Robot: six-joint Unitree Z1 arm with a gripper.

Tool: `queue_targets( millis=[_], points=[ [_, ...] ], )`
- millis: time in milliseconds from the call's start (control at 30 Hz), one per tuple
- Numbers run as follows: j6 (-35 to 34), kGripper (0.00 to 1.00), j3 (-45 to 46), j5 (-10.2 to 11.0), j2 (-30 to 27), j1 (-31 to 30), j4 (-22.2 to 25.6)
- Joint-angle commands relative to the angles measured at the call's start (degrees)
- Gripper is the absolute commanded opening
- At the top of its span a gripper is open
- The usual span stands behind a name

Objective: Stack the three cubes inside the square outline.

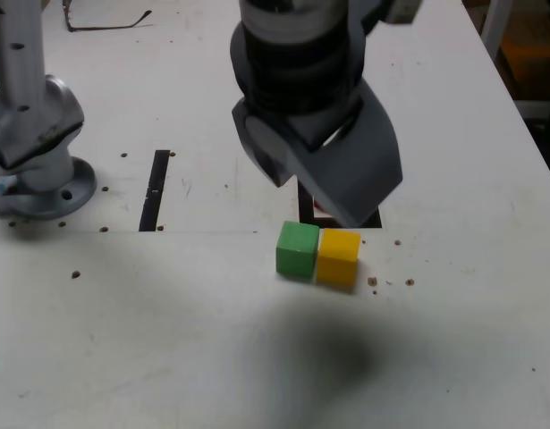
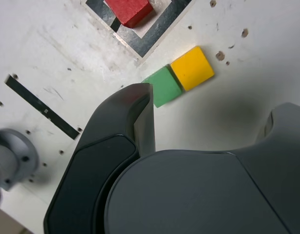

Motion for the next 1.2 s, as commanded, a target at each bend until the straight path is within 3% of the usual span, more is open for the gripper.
queue_targets(
  millis=[0,300,533,1167],
  points=[
    [1.9,0.9,0.5,0.5,0.5,0.0,0.1],
    [7.8,0.96,2.4,3.0,1.6,-1.8,0.6],
    [10.2,0.97,2.5,6.5,3.0,-5.0,1.9],
    [20.5,0.96,-9.1,6.4,14.1,-6.2,3.2]
  ],
)
